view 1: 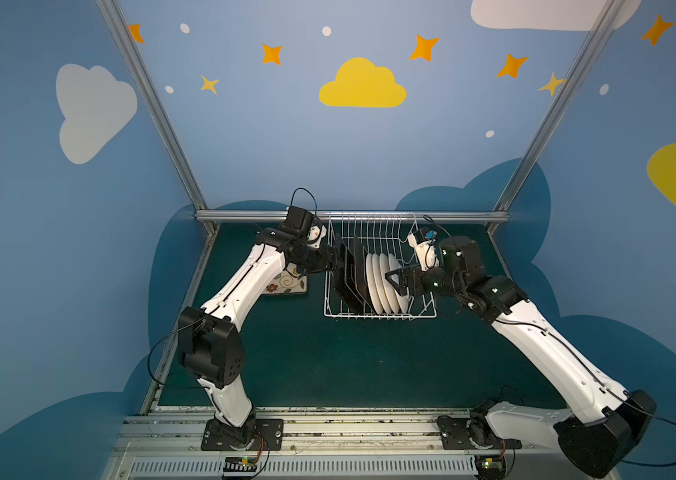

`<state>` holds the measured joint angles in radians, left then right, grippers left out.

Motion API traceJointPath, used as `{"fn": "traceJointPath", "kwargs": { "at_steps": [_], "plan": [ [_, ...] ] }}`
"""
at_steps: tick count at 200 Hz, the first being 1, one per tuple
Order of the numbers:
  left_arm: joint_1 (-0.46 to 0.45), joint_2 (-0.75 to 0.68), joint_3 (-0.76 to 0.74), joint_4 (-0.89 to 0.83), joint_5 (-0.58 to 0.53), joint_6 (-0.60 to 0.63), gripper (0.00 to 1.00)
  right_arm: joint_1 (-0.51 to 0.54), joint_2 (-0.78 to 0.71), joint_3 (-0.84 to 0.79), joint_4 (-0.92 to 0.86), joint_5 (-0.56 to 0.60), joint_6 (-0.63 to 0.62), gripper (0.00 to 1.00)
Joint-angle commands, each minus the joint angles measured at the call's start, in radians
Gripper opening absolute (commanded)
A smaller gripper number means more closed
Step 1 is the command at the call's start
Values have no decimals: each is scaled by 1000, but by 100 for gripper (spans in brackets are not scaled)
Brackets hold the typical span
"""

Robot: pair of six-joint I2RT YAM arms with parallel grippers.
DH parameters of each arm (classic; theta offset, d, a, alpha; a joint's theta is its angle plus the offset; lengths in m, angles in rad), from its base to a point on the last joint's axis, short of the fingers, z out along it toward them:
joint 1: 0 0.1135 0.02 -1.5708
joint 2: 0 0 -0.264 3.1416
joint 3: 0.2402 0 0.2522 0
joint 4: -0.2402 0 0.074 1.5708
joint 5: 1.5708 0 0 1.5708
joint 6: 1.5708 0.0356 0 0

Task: Unload the plates from the dish rack
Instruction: 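Reach the left gripper to the outermost dark square plate in the rack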

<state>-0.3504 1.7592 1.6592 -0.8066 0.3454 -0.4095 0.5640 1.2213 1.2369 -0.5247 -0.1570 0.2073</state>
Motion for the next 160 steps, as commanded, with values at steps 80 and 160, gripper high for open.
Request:
{"fn": "traceJointPath", "kwargs": {
  "at_steps": [80, 160],
  "plan": [
    [-61, 135, 68, 60, -22, -64, 63, -10, -29, -27, 35, 14, 21, 91],
    [-70, 159, 44, 58, -85, -96, 47, -22, -23, -36, 43, 7, 23, 91]
  ]
}}
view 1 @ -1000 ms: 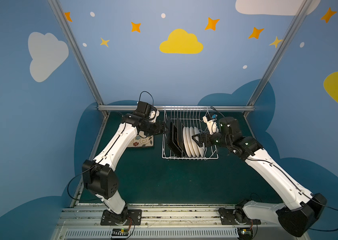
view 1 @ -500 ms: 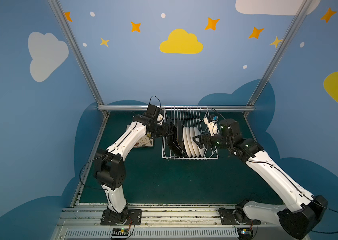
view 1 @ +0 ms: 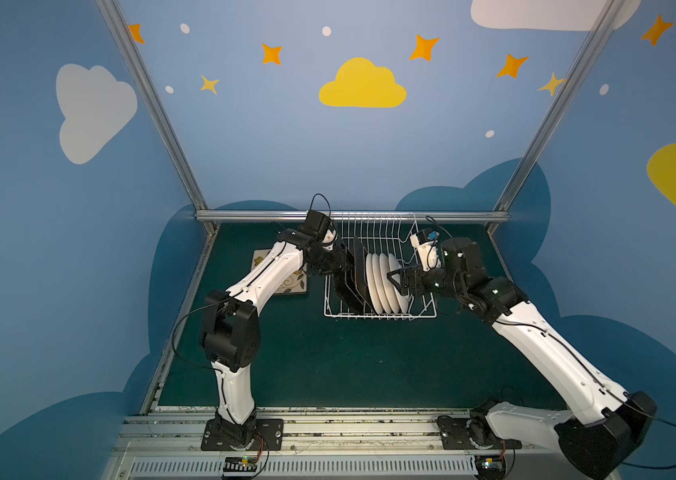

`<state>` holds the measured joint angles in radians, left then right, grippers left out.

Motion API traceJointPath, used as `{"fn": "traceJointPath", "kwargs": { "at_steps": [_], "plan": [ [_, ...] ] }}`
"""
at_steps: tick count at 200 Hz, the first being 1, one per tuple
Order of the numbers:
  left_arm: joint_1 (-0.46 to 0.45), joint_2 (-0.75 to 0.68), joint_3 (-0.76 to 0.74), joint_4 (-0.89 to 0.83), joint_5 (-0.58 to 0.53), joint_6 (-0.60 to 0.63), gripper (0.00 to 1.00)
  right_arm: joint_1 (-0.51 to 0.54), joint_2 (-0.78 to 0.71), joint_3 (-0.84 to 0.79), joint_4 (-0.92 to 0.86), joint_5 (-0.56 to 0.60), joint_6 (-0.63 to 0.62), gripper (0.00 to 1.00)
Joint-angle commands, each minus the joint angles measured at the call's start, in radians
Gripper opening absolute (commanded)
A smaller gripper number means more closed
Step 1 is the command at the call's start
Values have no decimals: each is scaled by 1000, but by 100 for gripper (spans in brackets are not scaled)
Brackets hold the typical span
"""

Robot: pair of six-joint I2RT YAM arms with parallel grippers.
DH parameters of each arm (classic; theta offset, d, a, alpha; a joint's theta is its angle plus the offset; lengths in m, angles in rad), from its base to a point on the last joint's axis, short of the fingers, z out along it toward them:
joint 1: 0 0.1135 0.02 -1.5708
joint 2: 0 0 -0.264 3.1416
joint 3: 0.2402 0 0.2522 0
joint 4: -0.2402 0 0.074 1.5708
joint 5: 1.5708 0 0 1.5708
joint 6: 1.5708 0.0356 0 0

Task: Unload the plates from the dish rack
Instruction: 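Reach the left gripper to the outermost dark square plate in the rack, then grip the dark square plate's top edge with the left gripper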

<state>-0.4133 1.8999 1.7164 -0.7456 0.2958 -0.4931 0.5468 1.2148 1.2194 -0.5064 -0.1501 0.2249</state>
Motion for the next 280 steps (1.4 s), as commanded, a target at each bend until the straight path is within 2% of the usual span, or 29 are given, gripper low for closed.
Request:
{"fn": "traceJointPath", "kwargs": {
  "at_steps": [1, 142, 199, 280],
  "plan": [
    [-6, 18, -14, -3, -35, -13, 47, -5, -17, -18, 25, 0, 5, 91],
    [-13, 31, -33, -6, -40, -35, 24, -13, 0, 14, 19, 1, -3, 91],
    [-13, 29, -33, -4, -24, -47, 3, -15, 5, 20, 22, -3, -3, 91],
    [-4, -14, -18, 35, 39, -75, 3, -22, 6, 26, 22, -9, -9, 91]
  ]
}}
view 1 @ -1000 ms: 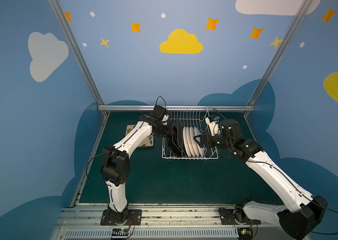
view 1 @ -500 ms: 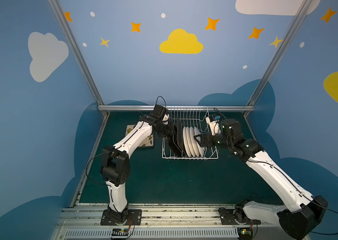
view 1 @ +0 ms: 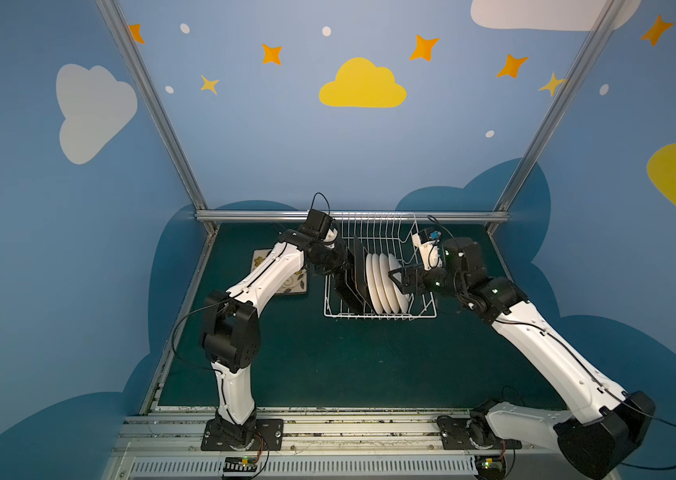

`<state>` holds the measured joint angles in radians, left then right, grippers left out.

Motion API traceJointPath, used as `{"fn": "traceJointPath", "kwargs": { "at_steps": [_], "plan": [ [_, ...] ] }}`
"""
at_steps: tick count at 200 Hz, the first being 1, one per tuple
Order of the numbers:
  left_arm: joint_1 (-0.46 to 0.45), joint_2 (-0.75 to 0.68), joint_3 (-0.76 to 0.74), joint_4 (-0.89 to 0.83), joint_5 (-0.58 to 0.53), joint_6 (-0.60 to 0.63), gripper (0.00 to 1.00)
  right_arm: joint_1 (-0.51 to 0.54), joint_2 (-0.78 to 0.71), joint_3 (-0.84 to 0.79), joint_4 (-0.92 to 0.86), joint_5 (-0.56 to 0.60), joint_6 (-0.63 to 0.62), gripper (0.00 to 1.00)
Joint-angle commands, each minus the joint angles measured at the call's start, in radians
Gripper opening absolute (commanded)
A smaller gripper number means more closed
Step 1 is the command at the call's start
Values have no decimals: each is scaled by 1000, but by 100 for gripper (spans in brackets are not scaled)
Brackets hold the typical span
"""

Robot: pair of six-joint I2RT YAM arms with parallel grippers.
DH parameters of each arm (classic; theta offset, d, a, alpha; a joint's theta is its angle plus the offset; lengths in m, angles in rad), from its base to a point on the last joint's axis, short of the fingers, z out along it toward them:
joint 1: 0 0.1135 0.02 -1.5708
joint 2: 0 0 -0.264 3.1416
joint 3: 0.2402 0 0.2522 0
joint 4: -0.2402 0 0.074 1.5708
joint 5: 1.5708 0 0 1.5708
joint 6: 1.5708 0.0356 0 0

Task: Unload the plates from the dish rack
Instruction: 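Grip the dark square plate's top edge with the left gripper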

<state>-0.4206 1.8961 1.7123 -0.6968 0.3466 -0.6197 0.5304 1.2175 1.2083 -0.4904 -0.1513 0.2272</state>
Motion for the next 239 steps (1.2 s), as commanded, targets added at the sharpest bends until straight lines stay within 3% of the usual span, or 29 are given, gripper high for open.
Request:
{"fn": "traceJointPath", "kwargs": {
  "at_steps": [1, 158, 239],
  "plan": [
    [3, -11, -13, -14, -11, 52, 3, -5, 3, 37, 7, -8, -12, 91],
    [59, -150, -23, 106, 109, -40, 3, -9, 18, 42, 29, -25, -6, 91],
    [88, -204, -10, 98, 110, -34, 3, -9, 30, 51, 47, -42, 1, 91]
  ]
}}
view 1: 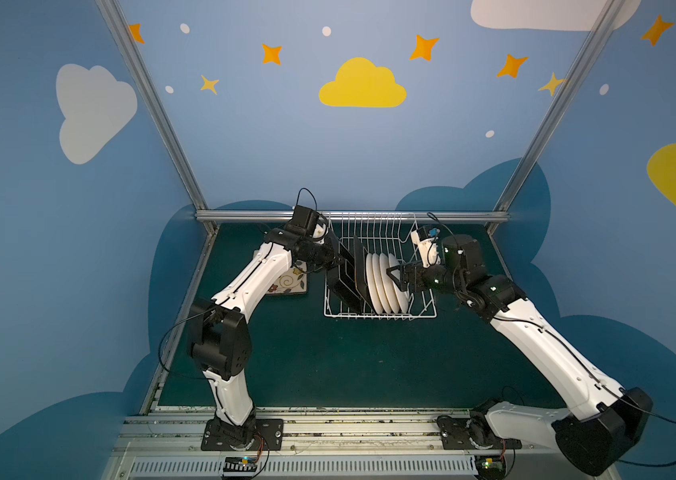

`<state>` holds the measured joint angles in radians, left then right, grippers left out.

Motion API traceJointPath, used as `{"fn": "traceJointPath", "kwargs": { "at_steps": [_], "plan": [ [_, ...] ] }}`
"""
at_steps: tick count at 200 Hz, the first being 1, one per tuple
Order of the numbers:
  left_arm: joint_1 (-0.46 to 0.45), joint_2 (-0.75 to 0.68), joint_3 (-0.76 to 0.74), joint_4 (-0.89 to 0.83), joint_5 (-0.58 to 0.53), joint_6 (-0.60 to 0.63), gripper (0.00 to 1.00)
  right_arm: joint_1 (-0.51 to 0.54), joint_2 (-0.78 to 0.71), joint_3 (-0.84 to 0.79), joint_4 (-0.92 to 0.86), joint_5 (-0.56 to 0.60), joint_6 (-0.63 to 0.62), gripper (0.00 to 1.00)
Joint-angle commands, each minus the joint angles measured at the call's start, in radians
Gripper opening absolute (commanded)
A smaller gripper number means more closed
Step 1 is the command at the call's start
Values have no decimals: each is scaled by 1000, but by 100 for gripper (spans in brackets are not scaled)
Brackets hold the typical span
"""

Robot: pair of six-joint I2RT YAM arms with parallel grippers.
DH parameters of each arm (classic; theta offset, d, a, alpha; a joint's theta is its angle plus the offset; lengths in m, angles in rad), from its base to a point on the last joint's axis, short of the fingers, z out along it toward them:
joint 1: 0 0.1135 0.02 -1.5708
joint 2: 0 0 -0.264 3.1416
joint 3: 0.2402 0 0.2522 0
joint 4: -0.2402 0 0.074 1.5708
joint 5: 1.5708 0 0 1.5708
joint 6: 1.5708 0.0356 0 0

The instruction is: Unload the plates from the dish rack

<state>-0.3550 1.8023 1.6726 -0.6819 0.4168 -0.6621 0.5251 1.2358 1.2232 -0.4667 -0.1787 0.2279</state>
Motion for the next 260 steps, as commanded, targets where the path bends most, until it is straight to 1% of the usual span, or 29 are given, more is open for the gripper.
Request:
{"fn": "traceJointPath", "kwargs": {
  "at_steps": [1, 67, 117, 189, 224, 260],
  "plan": [
    [23, -111, 30, 83, 39, 8, 3, -4, 12, 37, 23, -15, 1, 91],
    [46, -148, 57, 49, 33, 37, 3, -3, 17, 37, 38, -21, 7, 91],
    [69, -186, 77, 22, 12, 66, 3, -3, 35, 53, 48, -50, 26, 91],
    [84, -250, 99, 62, 14, 112, 3, -4, 49, 70, 66, -70, 43, 91],
    [87, -299, 104, 118, 12, 197, 3, -5, 68, 109, 57, -94, 87, 91],
    [87, -367, 74, 191, -43, 321, 3, -9, 87, 160, 37, -102, 135, 91]
  ]
}}
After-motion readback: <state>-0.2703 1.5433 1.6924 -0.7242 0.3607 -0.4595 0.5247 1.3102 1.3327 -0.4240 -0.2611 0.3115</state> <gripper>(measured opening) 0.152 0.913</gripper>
